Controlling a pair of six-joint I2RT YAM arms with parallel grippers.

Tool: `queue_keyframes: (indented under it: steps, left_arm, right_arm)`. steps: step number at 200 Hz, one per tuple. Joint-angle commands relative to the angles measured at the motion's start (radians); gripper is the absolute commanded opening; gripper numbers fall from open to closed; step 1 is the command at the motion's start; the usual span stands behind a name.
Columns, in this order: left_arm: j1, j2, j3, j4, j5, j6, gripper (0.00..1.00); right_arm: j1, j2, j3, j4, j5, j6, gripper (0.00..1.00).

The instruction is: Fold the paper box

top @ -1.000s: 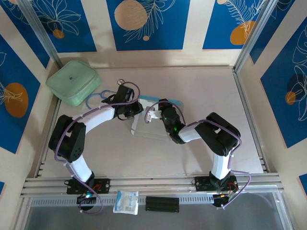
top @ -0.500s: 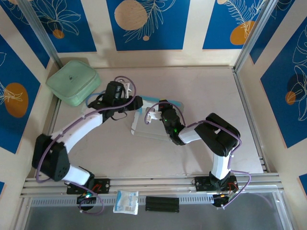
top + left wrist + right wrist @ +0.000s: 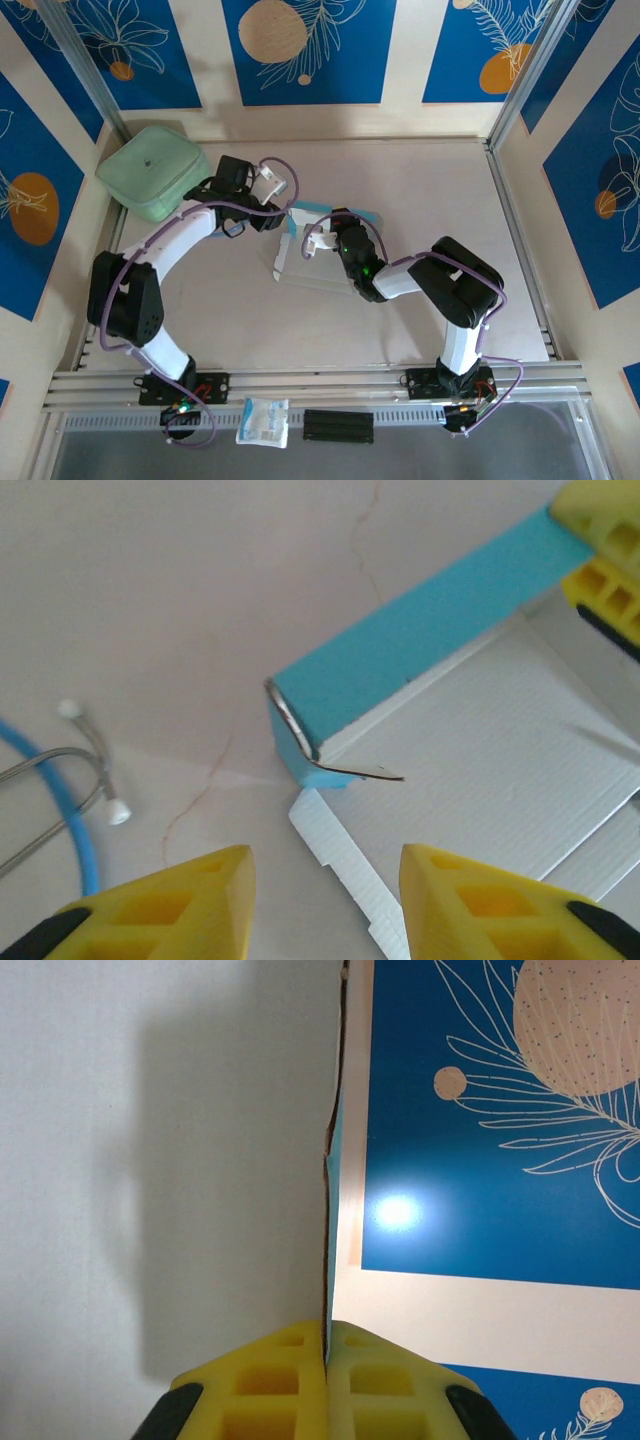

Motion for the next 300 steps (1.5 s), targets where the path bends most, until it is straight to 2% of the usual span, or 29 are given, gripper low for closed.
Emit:
queue_keyframes:
  steps: [1, 48, 100, 134, 157, 196, 244, 274, 290, 300]
  left_arm:
    - [0.004, 0.031, -0.017, 0.104, 0.075, 0.089, 0.41]
    - [0.003, 0.135, -0.030, 0.218, 0.150, 0.031, 0.36]
    - [-0.007, 0.187, -0.065, 0.330, 0.160, -0.076, 0.27]
    - [-0.049, 0.189, -0.114, 0.390, 0.063, -0.117, 0.23]
    - [-0.080, 0.189, -0.150, 0.441, -0.025, -0.156, 0.28]
    - [-0.100, 0.221, -0.171, 0.509, -0.033, -0.203, 0.29]
    - [-0.104, 0.242, -0.180, 0.579, -0.045, -0.259, 0.17]
    - [-0.127, 0.265, -0.178, 0.583, -0.108, -0.296, 0.10]
    - [-0.139, 0.284, -0.163, 0.565, -0.137, -0.301, 0.11]
    - [-0.142, 0.295, -0.163, 0.571, -0.136, -0.302, 0.20]
  right_arm:
    - [-0.002, -0.004, -0.011, -0.097, -0.015, 0.019, 0.00]
    - [-0.005, -0.008, -0.011, -0.099, -0.019, 0.017, 0.00]
    - [-0.007, -0.014, -0.009, -0.106, -0.025, 0.019, 0.00]
    - [-0.007, -0.012, -0.008, -0.105, -0.027, 0.023, 0.00]
    - [-0.009, -0.013, -0.005, -0.108, -0.030, 0.023, 0.00]
    - [-0.010, -0.015, -0.004, -0.110, -0.032, 0.023, 0.00]
    - [-0.007, -0.021, -0.005, -0.122, -0.030, 0.036, 0.00]
    - [-0.005, -0.019, -0.004, -0.126, -0.029, 0.043, 0.00]
    - [-0.005, -0.019, -0.005, -0.125, -0.030, 0.044, 0.00]
    - [-0.006, -0.021, -0.005, -0.129, -0.031, 0.043, 0.00]
